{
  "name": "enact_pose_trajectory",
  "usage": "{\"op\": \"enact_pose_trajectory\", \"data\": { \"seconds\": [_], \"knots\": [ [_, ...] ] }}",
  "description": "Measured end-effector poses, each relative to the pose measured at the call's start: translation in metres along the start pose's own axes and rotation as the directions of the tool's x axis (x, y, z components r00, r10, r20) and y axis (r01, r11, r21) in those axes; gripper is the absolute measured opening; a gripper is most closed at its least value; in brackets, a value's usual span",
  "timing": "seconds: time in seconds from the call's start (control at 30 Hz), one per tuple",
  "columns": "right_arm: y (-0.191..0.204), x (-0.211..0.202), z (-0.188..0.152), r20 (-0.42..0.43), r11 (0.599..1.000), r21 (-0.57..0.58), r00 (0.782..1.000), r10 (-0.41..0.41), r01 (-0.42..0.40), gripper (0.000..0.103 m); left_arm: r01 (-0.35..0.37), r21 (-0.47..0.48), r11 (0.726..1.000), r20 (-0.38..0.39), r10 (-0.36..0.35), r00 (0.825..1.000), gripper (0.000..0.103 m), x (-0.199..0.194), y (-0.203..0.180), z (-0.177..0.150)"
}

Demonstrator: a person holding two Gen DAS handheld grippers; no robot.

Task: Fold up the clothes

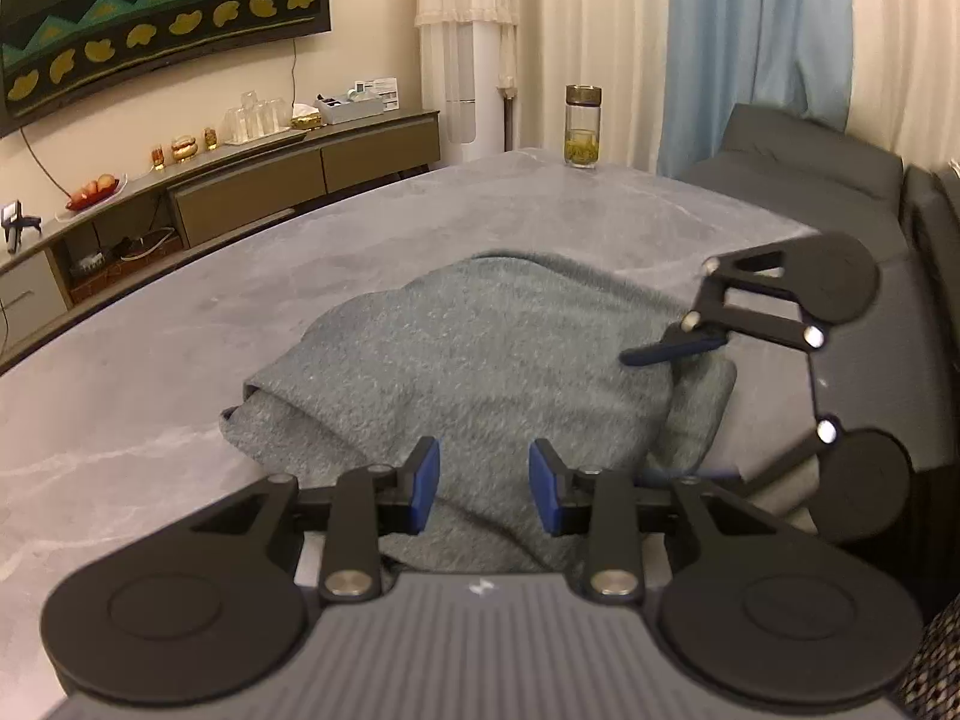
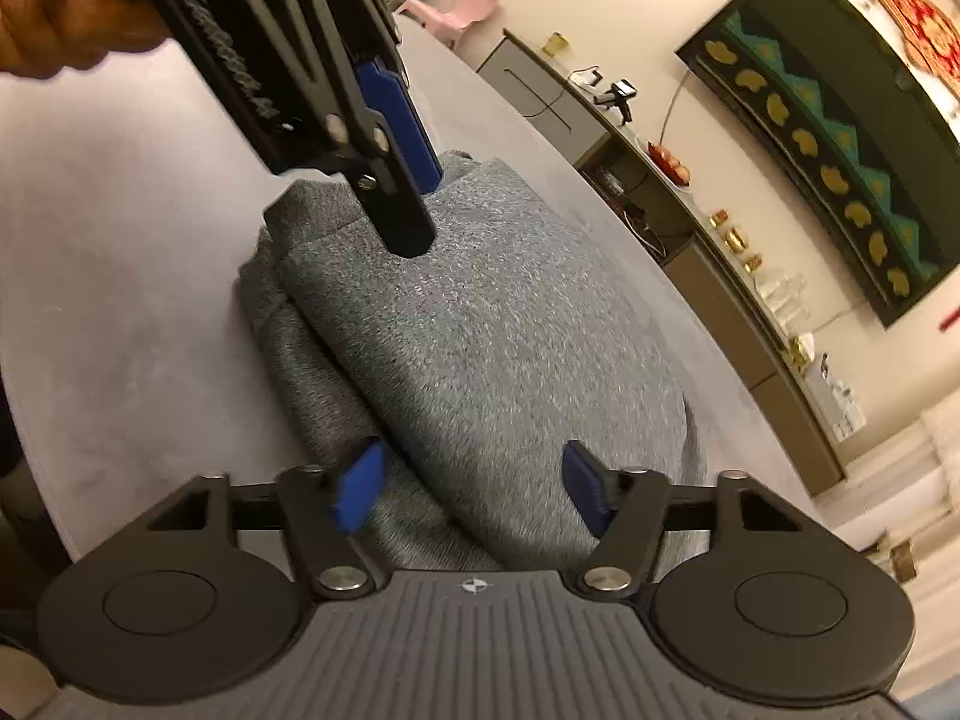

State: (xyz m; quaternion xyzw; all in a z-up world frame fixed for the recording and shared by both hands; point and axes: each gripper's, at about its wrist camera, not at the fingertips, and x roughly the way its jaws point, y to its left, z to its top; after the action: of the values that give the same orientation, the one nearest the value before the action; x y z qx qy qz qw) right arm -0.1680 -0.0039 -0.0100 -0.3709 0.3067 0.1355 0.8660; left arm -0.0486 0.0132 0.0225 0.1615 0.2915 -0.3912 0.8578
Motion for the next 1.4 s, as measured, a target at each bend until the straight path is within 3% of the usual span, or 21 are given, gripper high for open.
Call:
{"op": "enact_pose_trajectory", "data": {
  "seconds": [0.03,0.07,0.13,0.23,0.37,0.47,0.53,0.6,0.7,0.77,0.87,0.93,1.07,1.17,1.23,1.33,1.37,1.4],
  "knots": [
    [-0.001,0.002,0.005,-0.001,1.000,0.012,1.000,0.006,-0.006,0.014,-0.011,-0.006,1.000,0.003,0.011,1.000,0.035,0.000,0.002,-0.001],
    [-0.001,0.003,0.010,0.000,1.000,0.028,1.000,0.008,-0.008,0.006,-0.033,-0.029,0.999,0.012,0.033,0.999,0.035,0.000,0.007,-0.001],
    [0.000,-0.011,0.018,0.031,0.999,0.035,0.999,-0.019,0.017,0.005,-0.088,-0.098,0.991,0.044,0.093,0.995,0.034,-0.006,0.019,0.003],
    [0.014,-0.030,0.027,0.060,1.000,0.015,0.998,0.020,-0.021,0.005,-0.041,-0.190,0.981,0.086,0.058,0.995,0.034,-0.012,0.034,0.009],
    [0.041,-0.009,0.022,0.024,0.998,0.017,0.998,0.066,-0.067,0.005,0.005,-0.127,0.992,0.010,-0.004,1.000,0.034,0.010,0.019,0.009],
    [0.034,-0.013,0.012,0.044,0.988,0.105,0.993,0.110,-0.114,0.010,-0.045,-0.035,0.998,-0.082,0.042,0.996,0.036,0.031,0.001,-0.003],
    [0.006,-0.027,-0.002,0.076,0.956,0.255,0.988,0.132,-0.147,0.013,-0.063,-0.015,0.998,-0.076,0.062,0.995,0.036,0.028,-0.003,-0.006],
    [-0.028,-0.042,-0.018,0.112,0.893,0.412,0.983,0.147,-0.180,0.020,-0.053,0.002,0.999,-0.037,0.053,0.998,0.034,0.018,-0.007,-0.001],
    [-0.076,-0.048,-0.049,0.139,0.758,0.626,0.983,0.122,-0.183,0.023,0.015,0.052,0.999,0.018,-0.016,1.000,0.037,0.008,-0.018,0.003],
    [-0.092,-0.030,-0.072,0.121,0.675,0.706,0.976,0.182,-0.213,0.023,0.014,0.102,0.995,-0.029,-0.011,1.000,0.038,0.018,-0.029,0.000],
    [-0.108,-0.007,-0.088,0.033,0.630,0.761,0.980,0.198,-0.152,0.021,-0.023,0.136,0.990,-0.091,0.036,0.995,0.038,0.034,-0.032,-0.013],
    [-0.118,-0.006,-0.086,-0.013,0.628,0.773,0.987,0.159,-0.091,0.021,-0.018,0.122,0.992,-0.074,0.027,0.997,0.038,0.027,-0.028,-0.015],
    [-0.118,-0.023,-0.056,0.024,0.721,0.691,0.999,0.041,-0.047,0.027,0.015,0.141,0.990,-0.051,-0.008,0.999,0.038,0.019,-0.030,-0.015],
    [-0.124,-0.011,-0.016,0.106,0.795,0.603,0.994,-0.007,-0.058,0.056,0.023,0.161,0.987,-0.074,-0.012,0.997,0.040,0.027,-0.036,-0.017],
    [-0.125,0.017,-0.001,0.121,0.818,0.571,0.993,-0.004,-0.066,0.057,0.020,0.165,0.986,-0.082,-0.007,0.997,0.040,0.032,-0.038,-0.019],
    [-0.148,0.072,-0.009,0.027,0.748,0.655,0.993,0.113,-0.103,0.055,0.029,0.133,0.991,-0.079,-0.019,0.997,0.041,0.030,-0.031,-0.021],
    [-0.160,0.087,-0.020,0.003,0.699,0.709,0.991,0.134,-0.096,0.068,0.026,0.126,0.992,-0.070,-0.017,0.997,0.040,0.026,-0.029,-0.021],
    [-0.171,0.088,-0.029,-0.011,0.645,0.761,0.993,0.116,-0.067,0.069,0.027,0.115,0.993,-0.058,-0.020,0.998,0.039,0.021,-0.027,-0.020]
  ]
}}
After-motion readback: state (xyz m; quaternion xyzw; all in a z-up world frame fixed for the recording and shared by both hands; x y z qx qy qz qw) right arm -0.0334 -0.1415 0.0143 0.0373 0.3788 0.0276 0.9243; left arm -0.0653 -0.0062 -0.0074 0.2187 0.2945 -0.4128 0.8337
